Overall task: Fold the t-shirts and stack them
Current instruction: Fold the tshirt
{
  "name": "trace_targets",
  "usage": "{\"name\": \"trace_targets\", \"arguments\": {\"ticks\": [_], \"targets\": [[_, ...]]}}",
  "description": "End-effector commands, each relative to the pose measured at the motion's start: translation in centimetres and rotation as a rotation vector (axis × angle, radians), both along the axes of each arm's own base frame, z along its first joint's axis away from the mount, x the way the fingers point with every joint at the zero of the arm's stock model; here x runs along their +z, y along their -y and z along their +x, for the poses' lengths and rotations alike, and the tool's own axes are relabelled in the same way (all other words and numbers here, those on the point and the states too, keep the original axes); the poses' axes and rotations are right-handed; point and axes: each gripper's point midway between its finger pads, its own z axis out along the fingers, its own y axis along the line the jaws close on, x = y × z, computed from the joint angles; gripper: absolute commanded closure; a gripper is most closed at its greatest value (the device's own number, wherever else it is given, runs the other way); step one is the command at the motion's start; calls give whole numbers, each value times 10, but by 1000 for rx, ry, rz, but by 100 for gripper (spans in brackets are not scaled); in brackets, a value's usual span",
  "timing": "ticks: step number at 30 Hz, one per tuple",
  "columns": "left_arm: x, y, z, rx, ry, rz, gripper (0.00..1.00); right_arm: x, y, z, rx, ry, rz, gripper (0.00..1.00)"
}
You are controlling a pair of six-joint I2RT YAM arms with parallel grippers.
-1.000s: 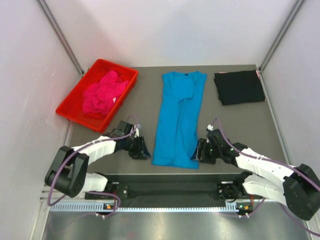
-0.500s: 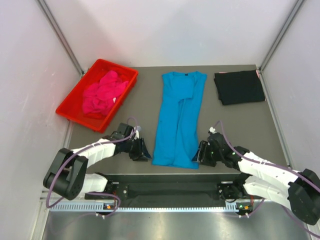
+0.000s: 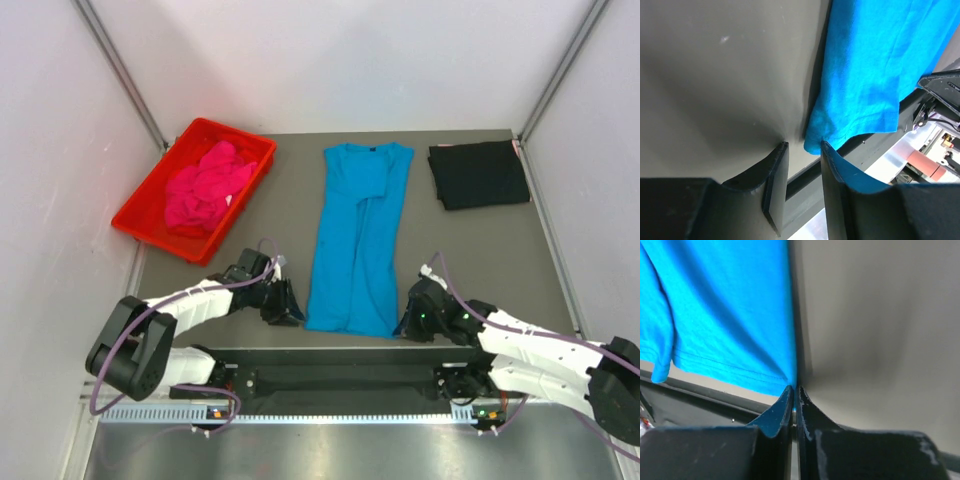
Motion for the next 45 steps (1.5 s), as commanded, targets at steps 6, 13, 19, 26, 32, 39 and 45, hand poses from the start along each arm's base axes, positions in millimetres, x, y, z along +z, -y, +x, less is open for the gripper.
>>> {"name": "trace_targets", "arguments": {"ticks": [6, 13, 19, 26, 32, 39, 45], "targets": [[7, 9, -2, -9, 32, -38, 63, -3, 0, -12, -60, -4, 35, 100], [34, 13, 16, 1, 110, -22, 64, 15, -13, -12, -80, 11, 81, 75], [95, 57, 43, -54, 289, -81, 64, 54, 13, 39, -129, 174, -16, 47], [108, 131, 34, -204, 492, -96, 67, 98, 58, 158, -147, 323, 4, 54], [76, 185, 13, -388, 565, 30, 70, 118, 46, 255, -87, 361, 67, 57], [38, 221, 4, -497, 546, 130, 78, 89, 37, 322, -100, 334, 91, 60], [25, 240, -1, -532, 539, 135, 78, 61, 35, 339, -108, 297, 98, 62]]}}
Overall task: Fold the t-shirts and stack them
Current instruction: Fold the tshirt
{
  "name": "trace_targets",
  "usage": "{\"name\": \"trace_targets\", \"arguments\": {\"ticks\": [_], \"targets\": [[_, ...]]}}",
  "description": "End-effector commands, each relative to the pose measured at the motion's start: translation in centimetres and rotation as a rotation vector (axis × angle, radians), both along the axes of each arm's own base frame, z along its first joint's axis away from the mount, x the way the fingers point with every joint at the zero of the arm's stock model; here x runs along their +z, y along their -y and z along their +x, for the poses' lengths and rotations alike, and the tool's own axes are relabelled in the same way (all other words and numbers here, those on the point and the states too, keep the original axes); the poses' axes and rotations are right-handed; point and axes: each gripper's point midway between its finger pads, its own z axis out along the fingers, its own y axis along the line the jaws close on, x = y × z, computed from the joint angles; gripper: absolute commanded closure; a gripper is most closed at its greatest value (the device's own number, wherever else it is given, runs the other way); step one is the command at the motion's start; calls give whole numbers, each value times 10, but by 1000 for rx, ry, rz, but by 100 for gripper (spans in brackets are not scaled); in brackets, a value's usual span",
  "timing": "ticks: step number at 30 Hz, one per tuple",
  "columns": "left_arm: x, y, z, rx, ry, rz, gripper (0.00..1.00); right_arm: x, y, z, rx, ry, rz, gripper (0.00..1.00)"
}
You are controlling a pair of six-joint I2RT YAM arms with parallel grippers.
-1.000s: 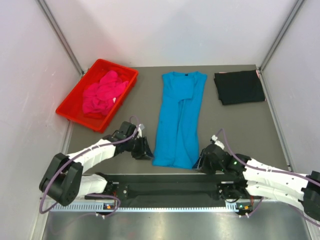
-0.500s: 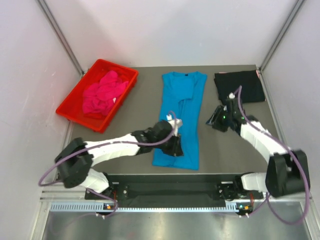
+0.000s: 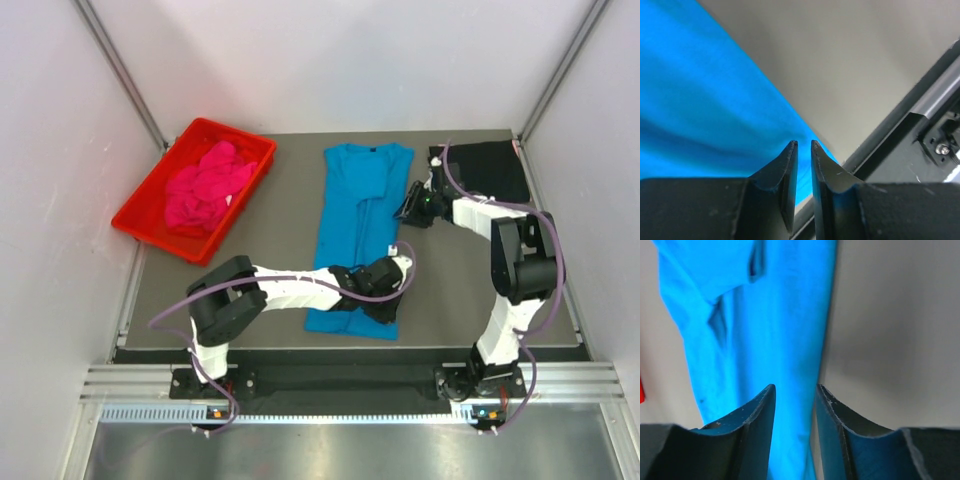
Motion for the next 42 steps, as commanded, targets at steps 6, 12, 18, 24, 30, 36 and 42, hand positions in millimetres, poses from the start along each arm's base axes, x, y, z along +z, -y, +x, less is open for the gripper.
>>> {"name": "trace_targets", "arguments": {"ticks": [6, 12, 18, 24, 30, 36, 42], "targets": [[-8, 17, 3, -32, 39, 4, 79, -4, 6, 37, -28, 92, 14, 65], [-27, 12, -7, -36, 3, 36, 80, -31, 8, 46, -49, 69, 8, 73], [-43, -5, -24, -34, -24, 77, 80, -32, 18, 59, -53, 90, -14, 100], [-47, -10, -32, -26, -41, 79, 81, -27, 29, 55, -37, 62, -95, 100], [-50, -6, -43, -40, -70, 72, 81, -26, 35, 55, -21, 42, -138, 100], [-35, 2, -48, -50, -76, 25, 81, -14, 35, 56, -11, 45, -139, 89], [5, 7, -39, -45, -37, 16, 76, 5, 38, 44, -19, 7, -153, 66]]}}
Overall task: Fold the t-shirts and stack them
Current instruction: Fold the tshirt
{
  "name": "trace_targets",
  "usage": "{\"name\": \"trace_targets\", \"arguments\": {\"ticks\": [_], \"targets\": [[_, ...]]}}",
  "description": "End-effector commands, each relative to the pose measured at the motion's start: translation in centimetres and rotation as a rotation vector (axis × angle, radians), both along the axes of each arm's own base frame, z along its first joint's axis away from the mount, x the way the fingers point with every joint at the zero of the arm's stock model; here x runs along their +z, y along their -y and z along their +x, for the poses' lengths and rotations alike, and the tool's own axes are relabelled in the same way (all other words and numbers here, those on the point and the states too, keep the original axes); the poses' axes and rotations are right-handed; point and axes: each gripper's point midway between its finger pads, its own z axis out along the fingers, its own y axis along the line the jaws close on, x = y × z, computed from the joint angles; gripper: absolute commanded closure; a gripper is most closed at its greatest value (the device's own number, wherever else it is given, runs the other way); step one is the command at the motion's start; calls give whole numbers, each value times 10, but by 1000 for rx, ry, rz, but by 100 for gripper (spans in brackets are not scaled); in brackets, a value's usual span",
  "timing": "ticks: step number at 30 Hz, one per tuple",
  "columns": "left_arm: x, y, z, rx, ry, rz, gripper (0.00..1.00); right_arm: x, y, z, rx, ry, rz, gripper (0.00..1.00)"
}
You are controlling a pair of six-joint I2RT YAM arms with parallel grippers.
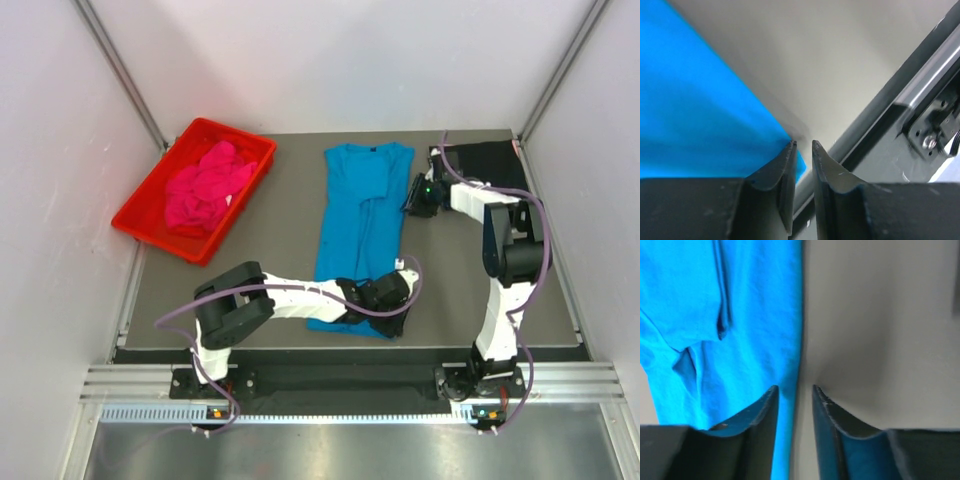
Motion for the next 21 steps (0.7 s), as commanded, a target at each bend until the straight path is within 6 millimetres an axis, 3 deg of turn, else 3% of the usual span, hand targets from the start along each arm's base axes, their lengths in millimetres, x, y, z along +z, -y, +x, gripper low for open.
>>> {"name": "trace_targets", "arguments": {"ticks": [1, 2, 3, 5, 6, 7, 8, 9, 11, 12, 13, 15, 16, 18, 20, 21], "targets": [[34, -12, -4, -18, 18, 49, 75, 32, 15, -2, -26, 15, -37, 64], [55, -3, 2, -15, 47, 21, 73, 36, 16, -12, -23, -10, -40, 60], [63, -11, 8, -9, 65, 52, 72, 47, 16, -18, -24, -2, -36, 57], [99, -13, 30, 19, 85, 0, 69, 57, 15, -34, -16, -16, -23, 50], [107, -20, 37, 26, 69, -6, 69, 76, 12, -42, -4, 14, 6, 48], [125, -27, 36, 7, 28, -46, 69, 71, 10, -57, 6, -9, 9, 46], [129, -42, 56, 47, -2, -65, 68, 74, 9, -66, 14, -7, 11, 43], [134, -52, 63, 58, -21, -88, 68, 90, 5, -77, 36, 26, 28, 42], [145, -81, 71, 78, -50, -143, 66, 80, -2, -107, 70, -18, 37, 38], [144, -105, 95, 154, -52, -148, 65, 90, -5, -118, 86, 7, 46, 38], [139, -126, 95, 186, -70, -140, 65, 77, -11, -141, 113, -36, 43, 38], [129, -163, 113, 263, -89, -117, 65, 80, -18, -164, 143, -28, 50, 39], [118, -178, 110, 287, -104, -89, 65, 66, -23, -186, 166, -72, 42, 39], [103, -206, 113, 352, -141, -47, 65, 67, -25, -205, 171, -66, 45, 39], [86, -224, 107, 396, -192, -40, 63, 54, -29, -226, 188, -94, 46, 41], [84, -223, 106, 395, -206, -65, 63, 46, -27, -236, 181, -108, 37, 41]]}}
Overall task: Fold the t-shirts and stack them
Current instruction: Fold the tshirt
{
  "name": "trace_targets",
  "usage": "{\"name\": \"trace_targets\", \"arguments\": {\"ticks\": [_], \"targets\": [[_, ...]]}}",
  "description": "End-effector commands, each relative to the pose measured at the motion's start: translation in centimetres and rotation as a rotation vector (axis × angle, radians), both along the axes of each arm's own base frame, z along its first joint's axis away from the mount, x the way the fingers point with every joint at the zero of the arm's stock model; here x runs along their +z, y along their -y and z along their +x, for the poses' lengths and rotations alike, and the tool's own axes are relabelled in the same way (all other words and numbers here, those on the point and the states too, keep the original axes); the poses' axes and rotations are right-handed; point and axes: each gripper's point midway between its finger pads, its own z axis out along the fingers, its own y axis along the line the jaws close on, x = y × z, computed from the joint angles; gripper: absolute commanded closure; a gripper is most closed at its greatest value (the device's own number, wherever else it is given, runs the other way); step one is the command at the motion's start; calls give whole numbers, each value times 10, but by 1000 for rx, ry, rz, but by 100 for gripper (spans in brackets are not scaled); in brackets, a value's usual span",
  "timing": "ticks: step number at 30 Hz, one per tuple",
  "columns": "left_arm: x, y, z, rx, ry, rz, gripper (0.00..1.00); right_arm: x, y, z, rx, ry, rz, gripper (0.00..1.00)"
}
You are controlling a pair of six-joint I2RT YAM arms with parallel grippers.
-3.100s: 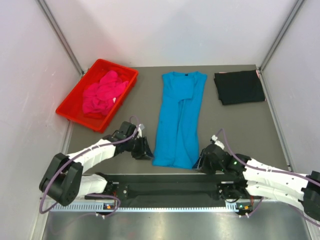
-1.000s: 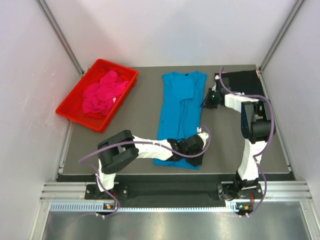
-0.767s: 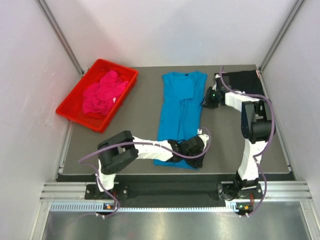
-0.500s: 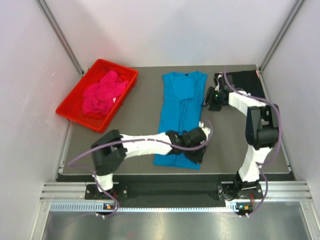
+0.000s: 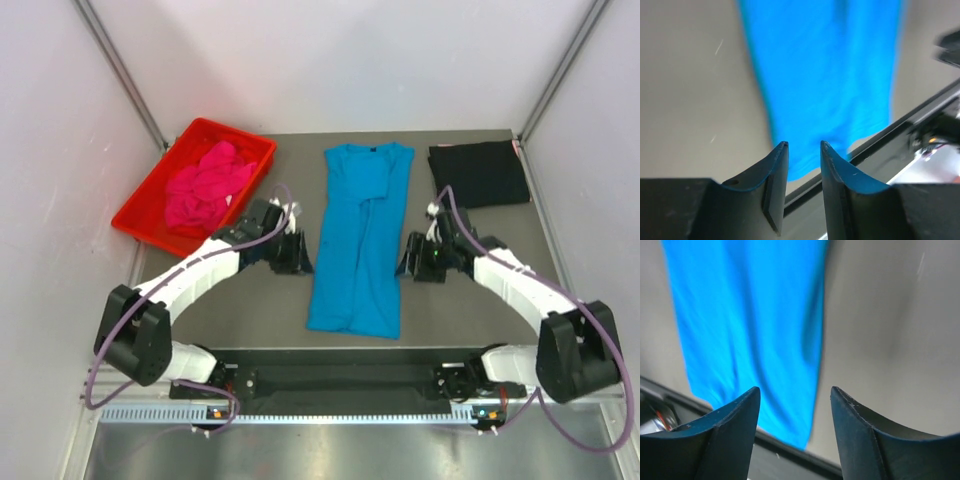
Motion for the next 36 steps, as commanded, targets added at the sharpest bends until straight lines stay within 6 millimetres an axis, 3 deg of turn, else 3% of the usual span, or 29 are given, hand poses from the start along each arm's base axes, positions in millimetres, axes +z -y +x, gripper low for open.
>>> {"name": "trace_targets", "arguments": {"ticks": [1, 4, 9, 16, 36], "targets": [[-31, -17, -36, -36, -136, -13, 63, -11, -4, -29, 10, -29, -8, 42], [-52, -25, -47, -25, -202, 1, 62, -29, -9, -50, 37, -62, -7, 43], [-70, -23, -66, -11, -276, -48, 62, -46, -32, -81, 90, -79, 43, 47], [-85, -25, -86, 16, -333, -87, 62, -58, -27, -106, 23, -100, 48, 56], [-95, -20, -96, 52, -373, -158, 62, -65, -35, -128, 9, -139, 48, 62]]}}
